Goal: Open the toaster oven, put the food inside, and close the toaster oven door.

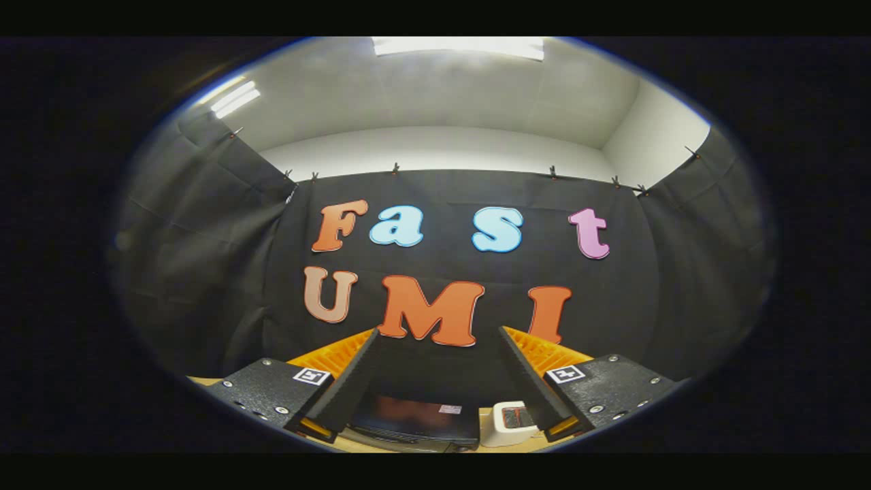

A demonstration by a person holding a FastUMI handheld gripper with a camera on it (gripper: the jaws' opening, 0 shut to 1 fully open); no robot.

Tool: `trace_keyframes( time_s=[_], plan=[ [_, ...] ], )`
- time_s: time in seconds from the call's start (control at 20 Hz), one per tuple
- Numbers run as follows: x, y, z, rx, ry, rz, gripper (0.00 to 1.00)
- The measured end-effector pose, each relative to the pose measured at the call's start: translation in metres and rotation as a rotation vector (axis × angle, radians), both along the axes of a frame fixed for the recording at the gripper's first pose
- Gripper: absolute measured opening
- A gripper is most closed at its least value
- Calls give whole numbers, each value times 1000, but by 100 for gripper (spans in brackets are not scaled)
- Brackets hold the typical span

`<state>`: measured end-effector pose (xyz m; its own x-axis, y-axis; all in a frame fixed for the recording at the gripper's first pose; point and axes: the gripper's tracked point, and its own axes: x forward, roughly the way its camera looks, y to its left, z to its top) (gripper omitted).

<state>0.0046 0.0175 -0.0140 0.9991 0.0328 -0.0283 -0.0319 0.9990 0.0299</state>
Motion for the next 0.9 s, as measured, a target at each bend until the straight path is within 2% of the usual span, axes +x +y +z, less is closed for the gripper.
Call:
trace_keyframes(
  time_s=[0.25, 0.6, 0.9],
  plan=[
    [10, 14, -34, 22, 62, 11, 99],
    [18, 39, -114, 38, 189, 37, 99],
    [17, 62, -205, 35, 392, 27, 100]
  ],
)
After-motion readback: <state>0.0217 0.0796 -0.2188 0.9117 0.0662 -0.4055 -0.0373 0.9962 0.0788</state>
